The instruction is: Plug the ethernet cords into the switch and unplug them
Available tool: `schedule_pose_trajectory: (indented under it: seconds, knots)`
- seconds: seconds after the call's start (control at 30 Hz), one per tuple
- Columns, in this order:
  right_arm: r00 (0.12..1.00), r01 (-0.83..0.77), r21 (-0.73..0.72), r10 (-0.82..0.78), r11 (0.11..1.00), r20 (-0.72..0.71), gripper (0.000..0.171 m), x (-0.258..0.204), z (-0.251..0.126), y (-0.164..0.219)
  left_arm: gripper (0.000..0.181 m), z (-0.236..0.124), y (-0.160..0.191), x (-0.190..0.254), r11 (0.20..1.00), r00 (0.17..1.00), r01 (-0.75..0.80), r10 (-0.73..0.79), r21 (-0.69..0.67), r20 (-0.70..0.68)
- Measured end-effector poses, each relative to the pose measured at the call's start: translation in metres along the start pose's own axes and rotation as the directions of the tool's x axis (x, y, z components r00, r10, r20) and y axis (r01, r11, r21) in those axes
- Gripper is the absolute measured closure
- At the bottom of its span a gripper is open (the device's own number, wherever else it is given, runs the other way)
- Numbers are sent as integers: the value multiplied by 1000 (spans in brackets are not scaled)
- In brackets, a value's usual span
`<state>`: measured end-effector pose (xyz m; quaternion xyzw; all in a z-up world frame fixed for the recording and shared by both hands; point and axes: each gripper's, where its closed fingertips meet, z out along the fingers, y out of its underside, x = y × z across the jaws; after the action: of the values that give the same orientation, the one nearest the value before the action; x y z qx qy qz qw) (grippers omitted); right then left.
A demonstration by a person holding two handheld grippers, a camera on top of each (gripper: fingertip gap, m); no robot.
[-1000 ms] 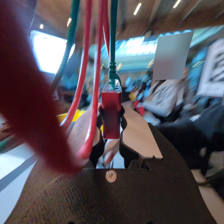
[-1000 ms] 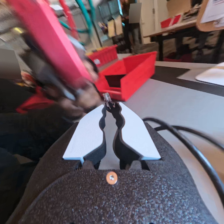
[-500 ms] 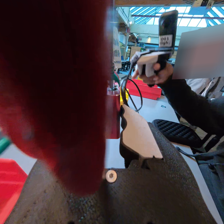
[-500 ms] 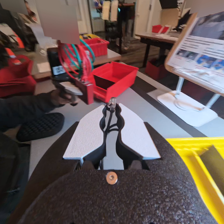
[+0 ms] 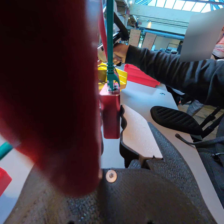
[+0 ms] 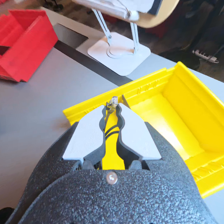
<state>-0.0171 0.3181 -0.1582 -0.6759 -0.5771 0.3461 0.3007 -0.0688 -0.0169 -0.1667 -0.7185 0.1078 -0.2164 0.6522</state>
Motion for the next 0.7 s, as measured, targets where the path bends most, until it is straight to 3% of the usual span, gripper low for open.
schedule_pose_trajectory:
  seconds: [0.1, 0.2, 0.27, 0.37, 0.53, 0.63, 0.7]
  knots:
    - [993, 96, -52, -99, 994, -70, 140, 11, 4, 6, 156, 3, 4, 1, 1000, 1000, 12, -12, -13, -7]
    - [984, 153, 11, -151, 988, -92, 130, -4, -10, -15, 156, 5, 8, 2, 999, 999, 40, -41, -24, -24]
    - [983, 182, 104, -178, 978, -44, 130, -36, -21, -33, 156, 7, 10, 3, 998, 998, 57, -58, -35, -40]
    - [957, 214, 199, -246, 956, 156, 130, -119, -25, -34, 156, 10, 15, 7, 995, 996, 65, -69, -69, -61]
    - [798, 301, 211, -367, 930, 478, 127, -261, -8, 25, 155, 15, 38, 21, 968, 985, 90, -121, -236, -122]
    - [728, 369, 151, -386, 917, 567, 122, -309, 15, 66, 154, 19, 52, 34, 943, 976, 74, -135, -324, -169]
    - [699, 385, 123, -376, 915, 608, 128, -327, 28, 85, 154, 21, 55, 44, 937, 970, 52, -130, -345, -207]
